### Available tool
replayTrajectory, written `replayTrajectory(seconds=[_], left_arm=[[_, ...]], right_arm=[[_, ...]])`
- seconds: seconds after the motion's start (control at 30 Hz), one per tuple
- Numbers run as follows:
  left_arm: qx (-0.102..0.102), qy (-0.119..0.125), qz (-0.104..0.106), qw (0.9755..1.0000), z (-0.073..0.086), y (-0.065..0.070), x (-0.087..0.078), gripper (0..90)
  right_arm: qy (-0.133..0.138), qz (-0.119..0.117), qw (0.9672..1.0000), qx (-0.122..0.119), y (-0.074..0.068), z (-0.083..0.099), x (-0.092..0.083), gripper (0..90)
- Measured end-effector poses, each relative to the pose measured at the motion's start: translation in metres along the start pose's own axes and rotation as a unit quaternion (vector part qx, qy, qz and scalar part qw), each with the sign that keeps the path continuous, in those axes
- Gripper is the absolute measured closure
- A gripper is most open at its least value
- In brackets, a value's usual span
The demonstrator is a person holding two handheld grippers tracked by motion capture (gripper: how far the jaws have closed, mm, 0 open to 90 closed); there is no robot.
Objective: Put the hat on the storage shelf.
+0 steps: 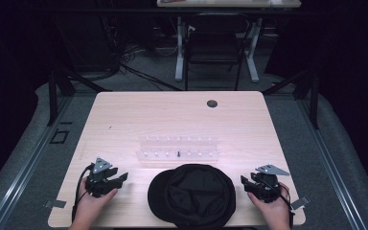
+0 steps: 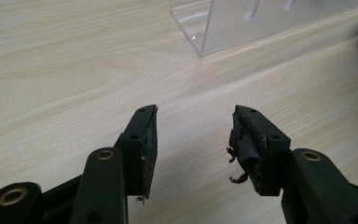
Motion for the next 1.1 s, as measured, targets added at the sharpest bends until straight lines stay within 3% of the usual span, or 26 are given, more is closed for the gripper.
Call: replayTrajectory(seconds=[0.1,0.17,0.27,0.33,0.4,0.5,0.67,0.77,0.97,1.1], left_arm=[[0.009,-0.008,-0.001,0.9999,0.001,0.003,0.000,50.5],[0.006,-0.004,0.001,1.0000,0.001,0.005,-0.001,51.4],[0.001,-0.002,0.011,0.9999,-0.001,0.009,-0.002,54.5],[-0.002,-0.002,0.016,0.9999,-0.001,0.010,-0.002,55.4],[0.001,-0.008,0.018,0.9998,0.000,0.011,-0.002,56.3],[-0.004,-0.005,0.017,0.9998,0.001,0.012,-0.004,57.0],[-0.011,0.005,0.025,0.9996,0.000,0.013,-0.011,55.4],[-0.017,0.005,0.026,0.9995,0.000,0.012,-0.013,54.0],[-0.018,0.004,0.025,0.9995,0.000,0.012,-0.012,53.5],[-0.012,0.001,0.023,0.9997,0.000,0.013,-0.013,53.0]], right_arm=[[0.007,0.002,1.0000,0.007,0.000,-0.001,-0.004,58.4],[0.006,-0.006,0.9997,0.024,0.000,-0.002,-0.007,58.6],[0.002,-0.011,0.9995,0.029,0.000,-0.001,-0.009,58.6],[-0.022,-0.004,0.9992,0.033,0.000,0.004,-0.010,55.2],[-0.031,-0.013,0.9985,0.043,-0.002,0.004,-0.011,54.2],[-0.030,-0.023,0.9972,0.065,-0.004,0.003,-0.015,53.9],[-0.036,-0.026,0.9966,0.070,-0.011,-0.002,-0.024,56.3],[-0.048,-0.040,0.9941,0.089,-0.019,-0.006,-0.032,55.7],[-0.065,-0.052,0.9928,0.086,-0.033,-0.014,-0.046,57.5],[-0.088,-0.054,0.9909,0.087,-0.037,-0.013,-0.042,63.2]])
Point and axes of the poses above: each handheld gripper's, and its own axes: x roughly forward along the jaws, z roughly out of its underside, y roughly to its right, the point moved 7 cm from there along x, roughly forward along the jaws, and after that the axes turned 12 degrees about x, right-handed, at the moved point
